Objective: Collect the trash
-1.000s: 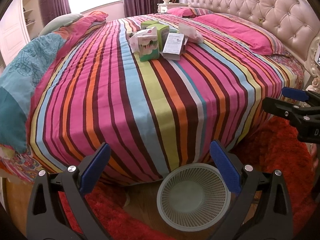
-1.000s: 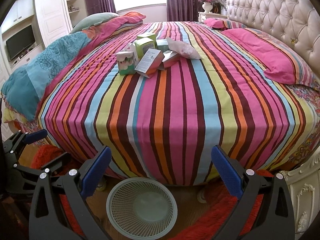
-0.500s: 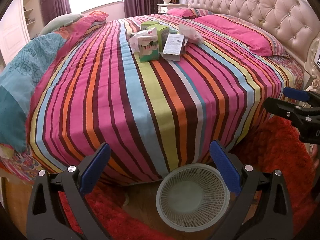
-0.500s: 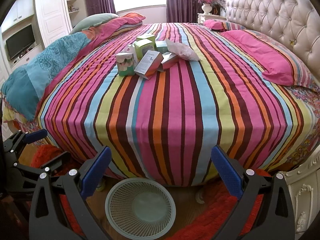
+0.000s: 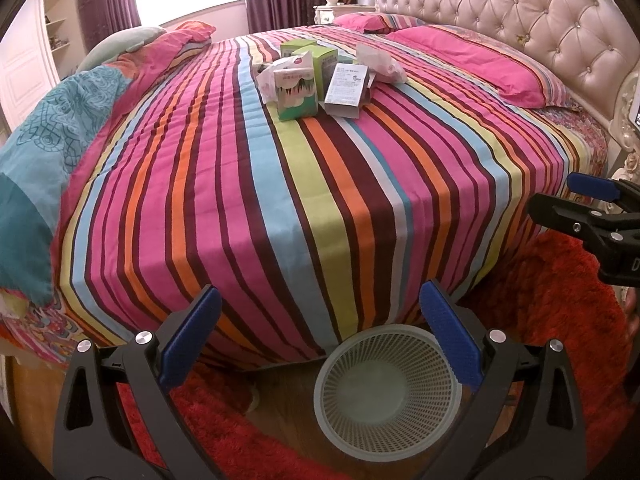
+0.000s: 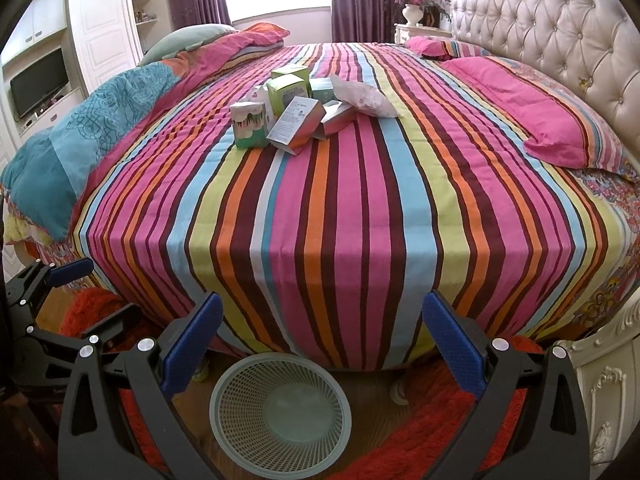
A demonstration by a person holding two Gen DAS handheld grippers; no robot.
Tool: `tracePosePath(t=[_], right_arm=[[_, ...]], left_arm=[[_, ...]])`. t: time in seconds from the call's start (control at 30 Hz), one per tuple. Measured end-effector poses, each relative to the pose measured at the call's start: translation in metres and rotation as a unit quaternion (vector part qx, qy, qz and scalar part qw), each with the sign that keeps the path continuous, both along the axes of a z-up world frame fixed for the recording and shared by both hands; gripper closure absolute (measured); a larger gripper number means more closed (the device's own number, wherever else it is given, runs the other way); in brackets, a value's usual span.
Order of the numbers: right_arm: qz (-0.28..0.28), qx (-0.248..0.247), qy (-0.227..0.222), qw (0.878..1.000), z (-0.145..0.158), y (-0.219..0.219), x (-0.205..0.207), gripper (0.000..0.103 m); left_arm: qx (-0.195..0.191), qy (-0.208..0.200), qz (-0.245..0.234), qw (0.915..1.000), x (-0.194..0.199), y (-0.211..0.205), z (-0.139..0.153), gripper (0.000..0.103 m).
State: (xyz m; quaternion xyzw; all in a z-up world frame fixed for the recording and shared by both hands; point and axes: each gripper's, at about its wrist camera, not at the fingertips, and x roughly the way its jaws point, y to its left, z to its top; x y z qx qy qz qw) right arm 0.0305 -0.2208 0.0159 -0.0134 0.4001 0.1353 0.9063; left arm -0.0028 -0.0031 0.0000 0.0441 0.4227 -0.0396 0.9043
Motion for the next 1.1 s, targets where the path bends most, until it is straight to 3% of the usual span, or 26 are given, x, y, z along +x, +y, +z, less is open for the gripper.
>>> tracePosePath(t=[1.1], right_arm=[[0.015,0.004,0.016,1.000,-0.0048,0.0037,0.0013,0.008]], left_arm=[[-0.010,0.016,-0.005,0.9998,0.0003,0.0001,-0.0090,0.007]])
